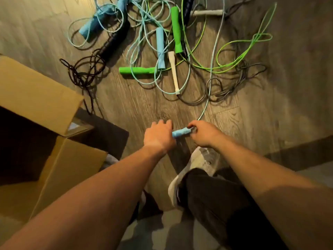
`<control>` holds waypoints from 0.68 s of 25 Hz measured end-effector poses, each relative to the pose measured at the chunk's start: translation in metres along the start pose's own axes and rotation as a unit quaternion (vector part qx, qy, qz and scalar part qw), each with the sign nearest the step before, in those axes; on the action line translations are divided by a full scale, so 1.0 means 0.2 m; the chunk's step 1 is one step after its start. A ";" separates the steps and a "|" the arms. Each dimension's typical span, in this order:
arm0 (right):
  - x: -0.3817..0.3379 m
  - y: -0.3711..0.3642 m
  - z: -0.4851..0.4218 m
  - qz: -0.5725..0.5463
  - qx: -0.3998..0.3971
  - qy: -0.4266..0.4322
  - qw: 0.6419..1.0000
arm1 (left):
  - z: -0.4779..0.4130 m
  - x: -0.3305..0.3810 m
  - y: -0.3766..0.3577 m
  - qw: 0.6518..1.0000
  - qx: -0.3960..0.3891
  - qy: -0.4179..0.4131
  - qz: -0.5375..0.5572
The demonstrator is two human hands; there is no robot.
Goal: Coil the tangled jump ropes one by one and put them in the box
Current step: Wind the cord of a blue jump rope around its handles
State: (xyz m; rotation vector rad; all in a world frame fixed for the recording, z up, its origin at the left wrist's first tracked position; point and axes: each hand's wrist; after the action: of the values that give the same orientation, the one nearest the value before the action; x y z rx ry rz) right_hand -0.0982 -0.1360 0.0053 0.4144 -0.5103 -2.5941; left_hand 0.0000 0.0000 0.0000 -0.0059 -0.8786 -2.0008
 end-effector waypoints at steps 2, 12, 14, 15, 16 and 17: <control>0.05 -0.02 -0.11 0.088 0.026 0.001 0.996 | -0.10 -0.01 -0.10 0.997 -0.014 -0.026 -0.073; -0.12 0.25 -0.12 0.287 0.122 0.131 0.941 | -0.18 0.12 0.26 0.992 -0.104 -0.015 0.068; -0.19 0.44 0.07 0.197 0.141 0.166 0.956 | -0.02 0.13 0.45 0.983 -0.026 -0.020 0.180; -0.21 0.52 0.18 0.169 0.157 0.183 0.956 | 0.09 0.15 0.54 0.971 -0.001 -0.023 0.239; -0.23 0.58 0.30 0.153 0.176 0.201 0.951 | 0.21 0.17 0.62 0.960 0.016 -0.027 0.280; -0.24 0.64 0.41 0.146 0.204 0.220 0.943 | 0.32 0.19 0.70 0.953 0.032 -0.036 0.298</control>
State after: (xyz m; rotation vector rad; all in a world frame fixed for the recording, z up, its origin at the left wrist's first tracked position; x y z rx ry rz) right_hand -0.0398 -0.1947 0.1418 0.9492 -0.8705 -2.0177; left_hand 0.0620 -0.0357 0.1407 -0.2783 -0.8613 -1.4127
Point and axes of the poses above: each hand's wrist, its own z-axis away from the middle knuckle, its own y-axis out of the back of the hand, x = y × z, and after that the axes turned 3 degrees about -y, right-handed
